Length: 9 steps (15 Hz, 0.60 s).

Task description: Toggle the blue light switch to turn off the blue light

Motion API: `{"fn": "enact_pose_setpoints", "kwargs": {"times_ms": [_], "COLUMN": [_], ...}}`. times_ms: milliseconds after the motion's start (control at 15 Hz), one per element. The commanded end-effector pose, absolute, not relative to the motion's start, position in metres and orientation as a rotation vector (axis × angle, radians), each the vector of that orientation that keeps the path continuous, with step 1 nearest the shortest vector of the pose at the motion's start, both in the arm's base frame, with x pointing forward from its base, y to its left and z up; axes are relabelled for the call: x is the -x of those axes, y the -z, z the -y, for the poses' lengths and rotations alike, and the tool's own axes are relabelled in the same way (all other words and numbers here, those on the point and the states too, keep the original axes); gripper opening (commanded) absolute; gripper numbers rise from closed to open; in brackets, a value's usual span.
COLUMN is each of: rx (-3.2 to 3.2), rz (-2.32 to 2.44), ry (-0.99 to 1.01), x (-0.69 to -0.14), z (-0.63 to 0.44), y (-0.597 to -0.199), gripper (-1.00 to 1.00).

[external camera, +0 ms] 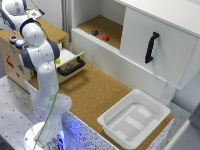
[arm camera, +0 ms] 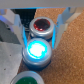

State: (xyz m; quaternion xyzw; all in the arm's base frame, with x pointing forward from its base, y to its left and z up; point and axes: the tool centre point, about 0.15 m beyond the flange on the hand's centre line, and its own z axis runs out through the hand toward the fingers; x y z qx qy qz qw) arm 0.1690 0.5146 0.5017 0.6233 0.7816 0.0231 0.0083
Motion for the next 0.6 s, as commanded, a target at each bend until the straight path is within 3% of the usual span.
{"fn": "enact_pose_setpoints", "kwargs": {"times_ms": [0,533], "rx": [-1.877,-2.031], "rz": [-2.502,-2.489], "ry": [-0.071,-0.147], "x": [-0.165,-0.158], "z": [-0.532,-0.52], "y": [-0.482,-0.453], "gripper": [-1.0,-1.0]}}
